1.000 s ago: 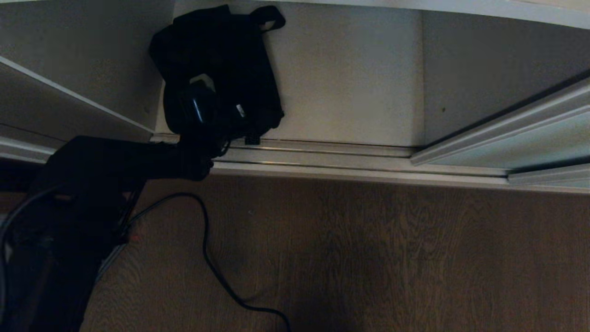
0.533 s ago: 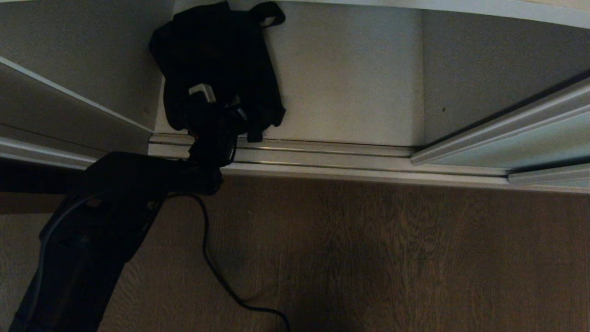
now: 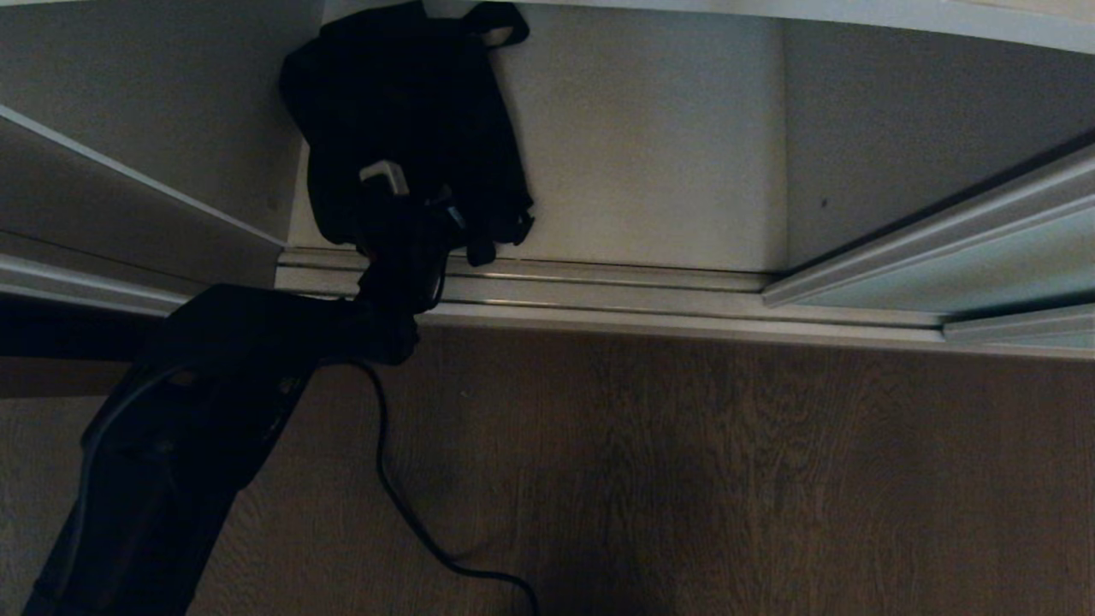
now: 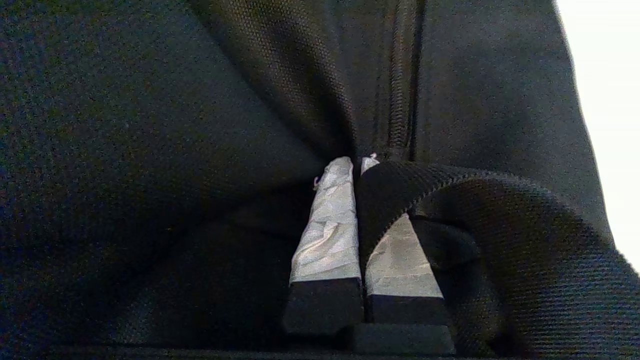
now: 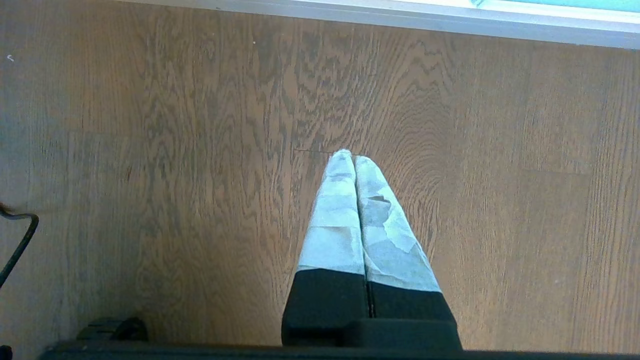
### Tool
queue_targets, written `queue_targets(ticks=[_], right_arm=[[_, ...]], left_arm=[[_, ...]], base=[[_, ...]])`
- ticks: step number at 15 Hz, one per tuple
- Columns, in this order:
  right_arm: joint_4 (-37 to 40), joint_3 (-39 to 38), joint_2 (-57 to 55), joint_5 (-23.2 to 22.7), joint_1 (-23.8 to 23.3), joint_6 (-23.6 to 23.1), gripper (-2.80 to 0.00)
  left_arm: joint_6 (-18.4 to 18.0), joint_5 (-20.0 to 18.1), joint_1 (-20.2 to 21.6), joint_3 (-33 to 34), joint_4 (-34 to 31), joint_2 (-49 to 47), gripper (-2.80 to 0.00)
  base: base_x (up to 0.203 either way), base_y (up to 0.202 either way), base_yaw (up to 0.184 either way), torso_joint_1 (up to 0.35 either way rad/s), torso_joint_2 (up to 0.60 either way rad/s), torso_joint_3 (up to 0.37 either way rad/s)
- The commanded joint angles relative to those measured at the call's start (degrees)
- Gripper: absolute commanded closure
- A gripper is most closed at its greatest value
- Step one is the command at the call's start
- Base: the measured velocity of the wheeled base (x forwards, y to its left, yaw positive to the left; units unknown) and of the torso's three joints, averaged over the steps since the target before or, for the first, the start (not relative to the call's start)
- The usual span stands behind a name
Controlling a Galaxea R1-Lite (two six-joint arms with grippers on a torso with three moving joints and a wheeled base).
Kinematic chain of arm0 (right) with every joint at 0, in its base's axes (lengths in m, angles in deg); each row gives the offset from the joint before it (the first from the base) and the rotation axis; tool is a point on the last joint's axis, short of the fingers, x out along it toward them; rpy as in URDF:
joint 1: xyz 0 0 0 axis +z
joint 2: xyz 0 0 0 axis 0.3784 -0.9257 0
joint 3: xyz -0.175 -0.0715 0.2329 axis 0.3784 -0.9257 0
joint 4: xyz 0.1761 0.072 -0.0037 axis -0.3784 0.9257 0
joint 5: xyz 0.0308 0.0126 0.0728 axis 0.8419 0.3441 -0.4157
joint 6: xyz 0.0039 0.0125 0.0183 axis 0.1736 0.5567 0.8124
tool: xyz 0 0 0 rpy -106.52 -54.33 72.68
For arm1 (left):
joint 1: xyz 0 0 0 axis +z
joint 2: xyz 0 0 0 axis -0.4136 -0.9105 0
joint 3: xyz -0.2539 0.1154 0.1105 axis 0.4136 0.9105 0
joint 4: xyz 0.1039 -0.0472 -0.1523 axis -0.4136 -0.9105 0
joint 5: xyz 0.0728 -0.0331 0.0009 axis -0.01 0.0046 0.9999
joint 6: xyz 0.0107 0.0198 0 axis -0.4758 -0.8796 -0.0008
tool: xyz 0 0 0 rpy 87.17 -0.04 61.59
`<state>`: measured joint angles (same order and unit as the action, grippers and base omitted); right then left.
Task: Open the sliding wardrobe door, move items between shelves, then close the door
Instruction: Place the bag on the lower shelf
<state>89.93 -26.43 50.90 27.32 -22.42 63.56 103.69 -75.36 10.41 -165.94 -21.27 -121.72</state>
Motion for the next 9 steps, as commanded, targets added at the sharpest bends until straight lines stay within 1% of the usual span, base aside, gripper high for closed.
queue_targets(ticks=[1, 3, 5, 8, 9], right_arm=[[0.0, 0.0, 0.2, 0.0, 0.0, 0.0, 0.0], [0.0, 0.0, 0.2, 0.0, 0.0, 0.0, 0.0], [0.0, -0.1, 0.2, 0.0, 0.0, 0.0, 0.0], [0.0, 0.0, 0.2, 0.0, 0.0, 0.0, 0.0], [0.0, -0.1, 0.2, 0.0, 0.0, 0.0, 0.0]], left_arm=[[2.0, 0.3, -0.2, 0.1, -3.7, 0.5, 0.0], [2.0, 1.0, -0.2, 0.1, -3.8, 0.8, 0.0], [2.1, 0.9, -0.3, 0.1, -4.5, 0.9, 0.0], [3.4, 0.8, -0.3, 0.1, -6.6, 0.7, 0.0], [3.4, 0.8, -0.3, 0.1, -7.6, 0.8, 0.0]], base=[[0.0, 0.0, 0.0, 0.0, 0.0, 0.0], [0.0, 0.0, 0.0, 0.0, 0.0, 0.0], [0.0, 0.0, 0.0, 0.0, 0.0, 0.0], [0.0, 0.0, 0.0, 0.0, 0.0, 0.0], [0.148, 0.0, 0.002, -0.007, 0.0, 0.002]])
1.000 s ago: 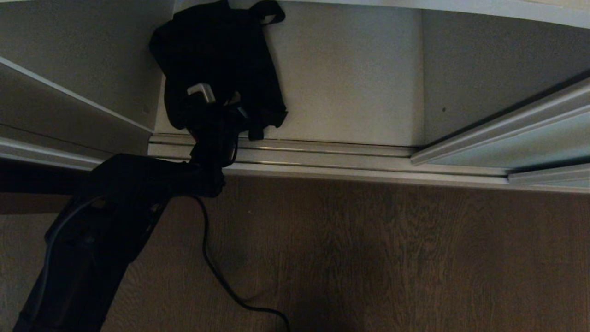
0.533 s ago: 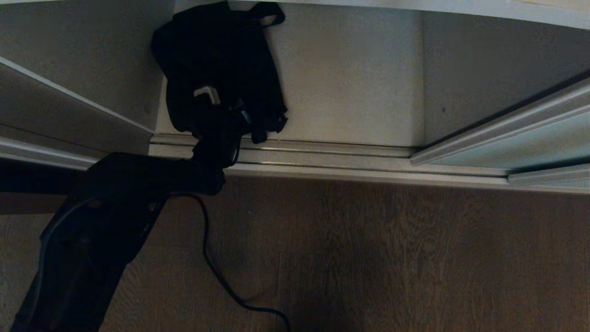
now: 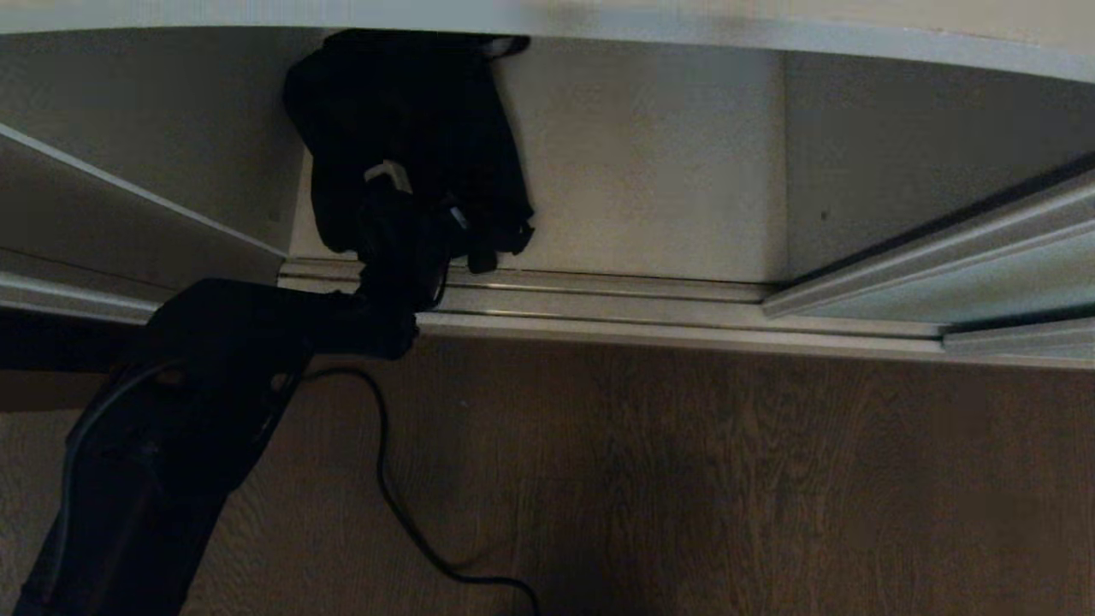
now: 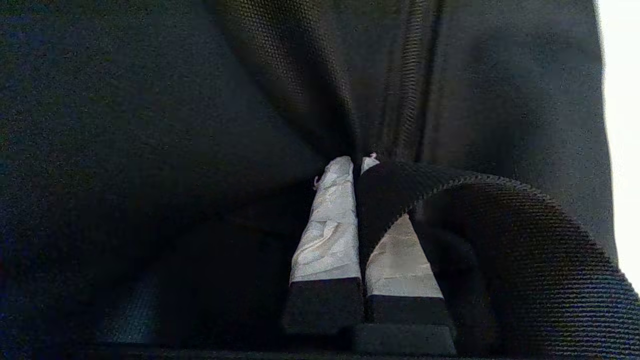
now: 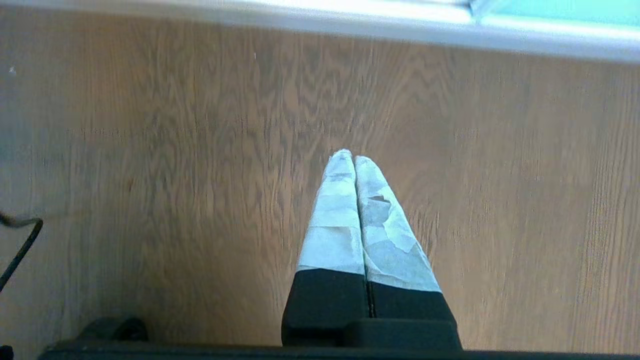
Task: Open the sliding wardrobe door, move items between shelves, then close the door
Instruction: Place the bag on the lower shelf
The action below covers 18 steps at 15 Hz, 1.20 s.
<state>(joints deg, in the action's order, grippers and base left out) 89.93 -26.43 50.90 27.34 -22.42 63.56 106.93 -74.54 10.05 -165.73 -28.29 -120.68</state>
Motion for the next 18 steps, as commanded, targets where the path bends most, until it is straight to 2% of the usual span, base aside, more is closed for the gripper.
queue_targets(ticks=[1, 4, 9, 12, 18], right_arm=[[0.0, -0.1, 0.2, 0.0, 0.0, 0.0, 0.0], [0.0, -0.1, 0.2, 0.0, 0.0, 0.0, 0.0], [0.0, 0.0, 0.2, 0.0, 0.0, 0.0, 0.0], [0.0, -0.1, 0.2, 0.0, 0.0, 0.0, 0.0], [0.0, 0.0, 0.2, 0.0, 0.0, 0.0, 0.0]], left_arm=[[0.2, -0.1, 0.1, -0.2, -1.0, -0.2, 0.0], [-0.1, 0.2, 0.1, -0.1, -0.9, -0.1, 0.0], [-0.1, 4.0, 0.0, -0.1, 0.0, 2.6, 0.0], [1.8, 6.5, 0.0, 0.8, -0.7, 5.9, 0.0], [1.6, 6.2, -0.9, 9.6, -1.0, 13.3, 0.0]], base=[[0.176, 0.0, 0.002, 0.002, -0.01, -0.002], [0.049, 0.0, 0.001, 0.001, 0.0, 0.001], [0.0, 0.0, 0.0, 0.0, 0.0, 0.0], [0.0, 0.0, 0.0, 0.0, 0.0, 0.0], [0.0, 0.0, 0.0, 0.0, 0.0, 0.0]])
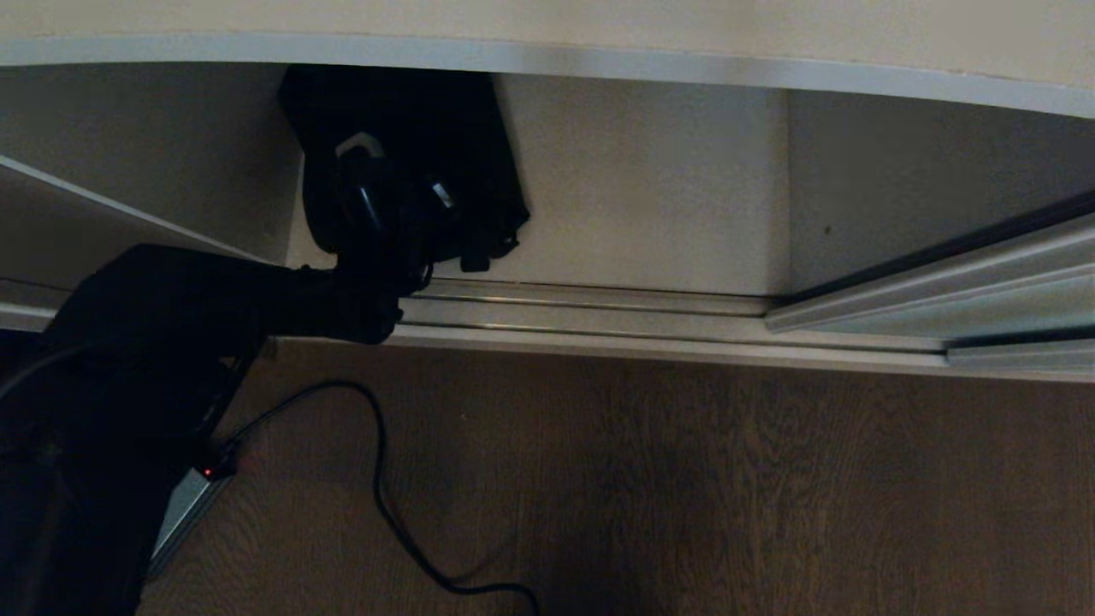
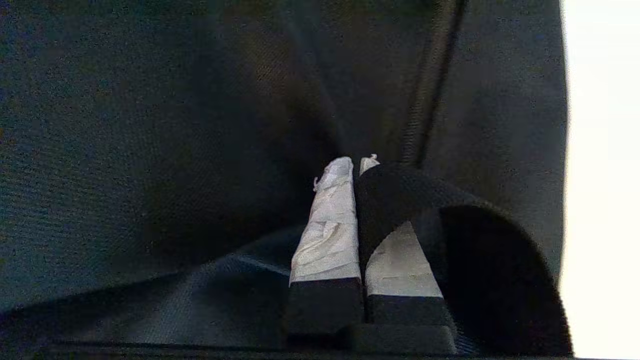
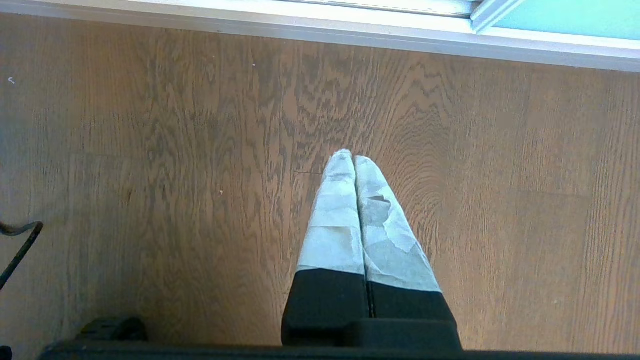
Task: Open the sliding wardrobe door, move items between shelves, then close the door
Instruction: Place the bag on the lower shelf
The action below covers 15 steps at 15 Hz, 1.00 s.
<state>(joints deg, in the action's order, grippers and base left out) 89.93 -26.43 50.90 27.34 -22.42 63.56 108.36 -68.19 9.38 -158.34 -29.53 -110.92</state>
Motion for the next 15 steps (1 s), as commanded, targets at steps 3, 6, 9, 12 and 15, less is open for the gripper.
queue_targets(ticks=[3, 6, 9, 12, 15], right_arm=[[0.0, 0.0, 0.2, 0.0, 0.0, 0.0, 0.0], [0.0, 0.0, 0.2, 0.0, 0.0, 0.0, 0.0], [0.0, 0.0, 0.2, 0.0, 0.0, 0.0, 0.0], [0.0, 0.0, 0.2, 0.0, 0.0, 0.0, 0.0], [0.0, -0.1, 0.2, 0.0, 0.0, 0.0, 0.0]], left_arm=[[-0.3, -0.2, -1.8, 6.2, 0.1, 6.1, 0.0], [-1.8, -0.2, -3.2, 10.8, 0.2, 8.7, 0.0], [-4.7, -0.2, -3.1, 11.3, 0.2, 8.2, 0.0], [-4.5, -1.6, -2.8, 10.3, -2.3, 8.1, 0.0], [5.4, -1.7, -2.9, 8.3, -3.8, 8.8, 0.0]], base=[[0.0, 0.0, 0.0, 0.0, 0.0, 0.0], [0.0, 0.0, 0.0, 0.0, 0.0, 0.0], [0.0, 0.0, 0.0, 0.0, 0.0, 0.0], [0.0, 0.0, 0.0, 0.0, 0.0, 0.0], [0.0, 0.0, 0.0, 0.0, 0.0, 0.0]])
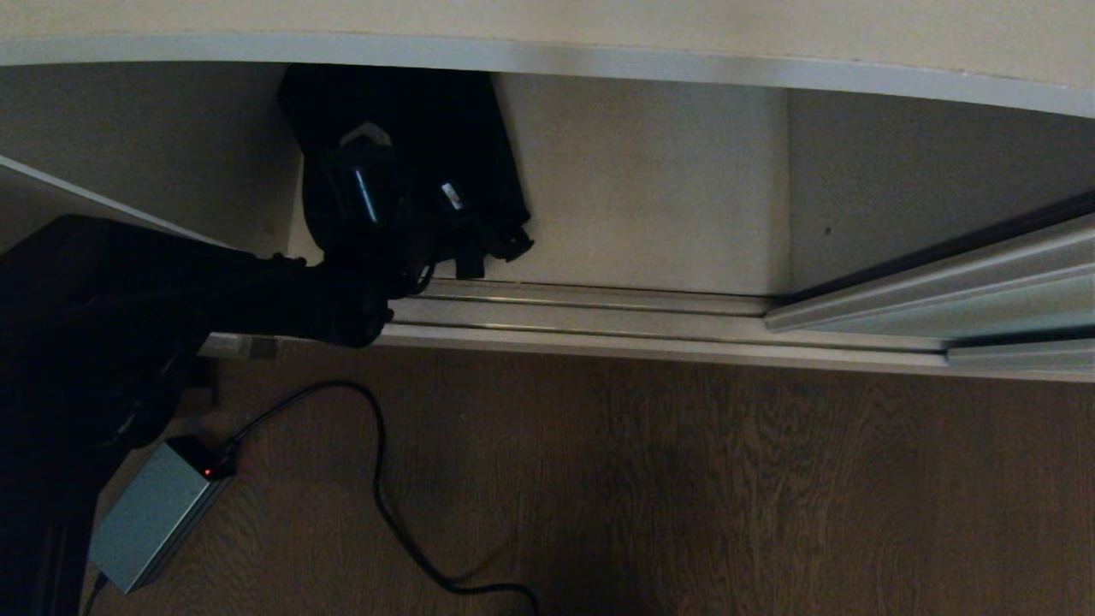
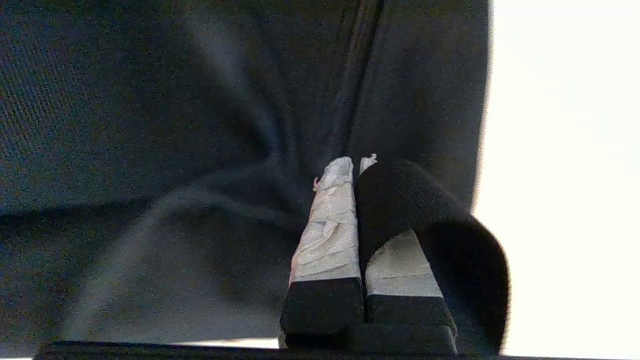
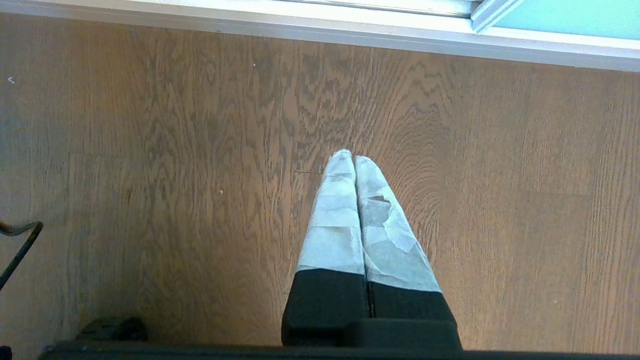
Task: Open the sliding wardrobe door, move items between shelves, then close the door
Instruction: Place the bag on the lower shelf
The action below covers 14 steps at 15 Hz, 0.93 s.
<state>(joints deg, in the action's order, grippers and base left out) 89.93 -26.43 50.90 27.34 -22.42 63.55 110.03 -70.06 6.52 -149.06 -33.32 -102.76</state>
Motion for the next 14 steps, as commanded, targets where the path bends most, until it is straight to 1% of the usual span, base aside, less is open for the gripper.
queue_targets(ticks=[1, 2, 4, 5, 7, 9, 10, 11, 12, 14], right_arm=[[0.0, 0.0, 0.2, 0.0, 0.0, 0.0, 0.0], [0.0, -0.1, 0.2, 0.0, 0.0, 0.0, 0.0], [0.0, -0.1, 0.2, 0.0, 0.0, 0.0, 0.0], [0.0, 0.0, 0.1, 0.0, 0.0, 0.0, 0.0], [0.0, 0.0, 0.2, 0.0, 0.0, 0.0, 0.0], [0.0, 0.0, 0.2, 0.0, 0.0, 0.0, 0.0], [0.0, -0.1, 0.2, 0.0, 0.0, 0.0, 0.0], [0.0, 0.0, 0.2, 0.0, 0.0, 0.0, 0.0], [0.0, -0.1, 0.2, 0.0, 0.0, 0.0, 0.0], [0.0, -0.1, 0.2, 0.0, 0.0, 0.0, 0.0]], left_arm=[[5.4, -0.1, 0.0, -1.3, -0.7, 0.7, 0.0], [7.6, -0.3, 0.0, -1.6, -1.3, 0.4, 0.0], [14.3, -0.4, 0.0, -2.0, -2.9, -0.2, 0.0], [16.6, -0.4, 0.0, -1.9, -3.3, -0.3, 0.0], [17.0, -1.0, -0.1, -2.1, -6.1, 0.2, 0.0], [18.0, -5.4, -0.5, -1.2, -9.2, 0.4, 0.0], [18.7, -6.5, -1.1, -0.7, -11.1, 0.4, 0.0], [18.6, -6.7, -1.2, -0.6, -12.1, 0.4, 0.0], [18.4, -6.8, -1.2, -0.9, -11.7, 0.5, 0.0], [16.1, -6.6, -1.1, -1.6, -11.0, 1.3, 0.0]], base=[[0.0, 0.0, 0.0, 0.0, 0.0, 0.0], [0.0, 0.0, 0.0, 0.0, 0.0, 0.0], [0.0, 0.0, 0.0, 0.0, 0.0, 0.0], [0.0, 0.0, 0.0, 0.0, 0.0, 0.0], [0.0, 0.0, 0.0, 0.0, 0.0, 0.0], [0.0, 0.0, 0.0, 0.0, 0.0, 0.0], [0.0, 0.0, 0.0, 0.0, 0.0, 0.0], [0.0, 0.0, 0.0, 0.0, 0.0, 0.0], [0.0, 0.0, 0.0, 0.0, 0.0, 0.0], [0.0, 0.0, 0.0, 0.0, 0.0, 0.0]])
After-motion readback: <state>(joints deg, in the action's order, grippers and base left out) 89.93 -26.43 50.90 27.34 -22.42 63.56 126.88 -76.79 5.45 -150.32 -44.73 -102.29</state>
